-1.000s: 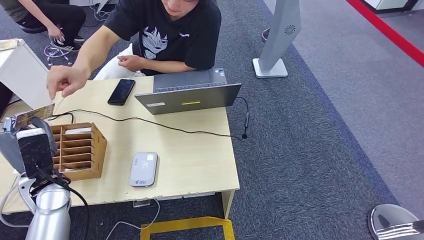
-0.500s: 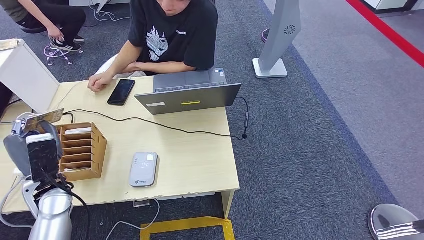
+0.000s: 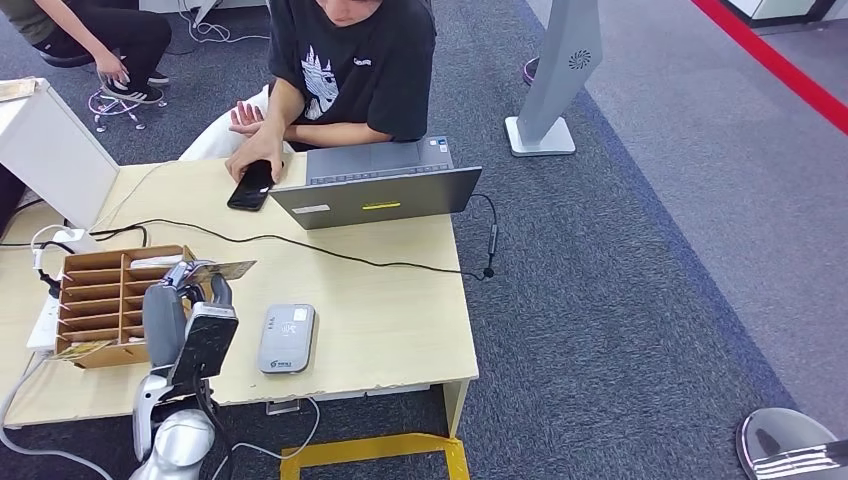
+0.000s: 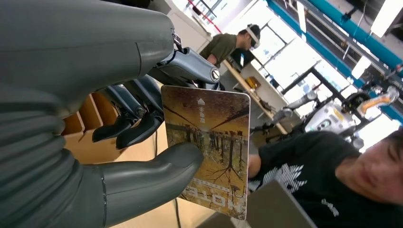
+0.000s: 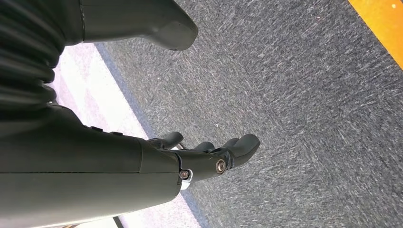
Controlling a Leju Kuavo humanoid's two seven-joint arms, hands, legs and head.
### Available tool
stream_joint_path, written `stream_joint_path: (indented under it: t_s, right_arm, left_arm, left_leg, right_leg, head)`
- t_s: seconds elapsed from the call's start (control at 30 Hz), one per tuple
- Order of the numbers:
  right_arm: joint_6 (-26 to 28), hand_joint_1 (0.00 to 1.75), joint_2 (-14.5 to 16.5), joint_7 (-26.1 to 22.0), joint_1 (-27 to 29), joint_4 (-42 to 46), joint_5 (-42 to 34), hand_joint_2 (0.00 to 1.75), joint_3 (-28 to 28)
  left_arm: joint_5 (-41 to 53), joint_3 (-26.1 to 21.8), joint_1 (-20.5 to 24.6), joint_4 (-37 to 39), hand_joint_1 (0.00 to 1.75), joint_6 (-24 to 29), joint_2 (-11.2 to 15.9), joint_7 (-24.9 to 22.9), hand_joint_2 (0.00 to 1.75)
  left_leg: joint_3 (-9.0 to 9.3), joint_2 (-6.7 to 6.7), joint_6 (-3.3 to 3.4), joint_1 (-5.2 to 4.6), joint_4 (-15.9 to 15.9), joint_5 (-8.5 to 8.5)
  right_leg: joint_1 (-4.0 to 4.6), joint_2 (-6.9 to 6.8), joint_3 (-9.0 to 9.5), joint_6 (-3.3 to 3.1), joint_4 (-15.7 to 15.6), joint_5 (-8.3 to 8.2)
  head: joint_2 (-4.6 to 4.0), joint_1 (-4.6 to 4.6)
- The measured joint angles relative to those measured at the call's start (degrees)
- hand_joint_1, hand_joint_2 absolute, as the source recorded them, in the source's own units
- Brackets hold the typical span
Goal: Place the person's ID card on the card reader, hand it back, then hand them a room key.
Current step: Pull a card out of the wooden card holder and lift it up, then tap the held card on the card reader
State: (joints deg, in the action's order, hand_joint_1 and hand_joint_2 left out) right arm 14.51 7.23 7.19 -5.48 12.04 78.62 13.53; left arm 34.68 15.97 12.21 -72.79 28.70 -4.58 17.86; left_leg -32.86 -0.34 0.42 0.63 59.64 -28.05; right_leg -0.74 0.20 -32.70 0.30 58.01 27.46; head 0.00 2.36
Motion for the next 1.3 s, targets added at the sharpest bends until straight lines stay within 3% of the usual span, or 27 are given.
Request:
stream_joint_path:
  t_s: [0.47, 0.73, 1.3]
  right_arm:
    - [0.02, 0.00, 0.00, -0.49, 0.27, 0.00, -0.28, 1.75, 0.00]
    - [0.27, 0.00, 0.00, -0.59, 0.71, 0.00, -0.67, 1.75, 0.00]
    - [0.50, 0.00, 0.00, -0.59, 0.90, 0.00, -0.55, 1.75, 0.00]
  left_arm:
    - [-0.02, 3.16, -1.14, 3.95, 1.75, -1.68, -1.06, -2.28, 1.75]
    - [-5.17, 3.09, -1.70, 6.36, 1.75, -8.79, -1.45, -7.42, 1.75]
    - [-5.98, 2.39, -2.99, 15.04, 1.75, -8.09, -3.54, -6.85, 1.75]
  left_leg:
    - [-0.01, 0.00, 0.00, 0.00, 0.00, 0.00]
    - [-0.02, 0.00, 0.00, 0.00, -0.01, 0.00]
    - [-0.02, 0.00, 0.00, 0.00, -0.01, 0.00]
  right_leg:
    - [0.00, 0.00, 0.00, 0.00, 0.01, 0.00]
    - [0.00, 0.00, 0.00, 0.00, 0.01, 0.00]
    - [0.00, -0.01, -0.01, 0.00, 0.01, 0.00]
  head:
    - [0.00, 0.00]
    - [0.00, 0.00]
    - [0.00, 0.00]
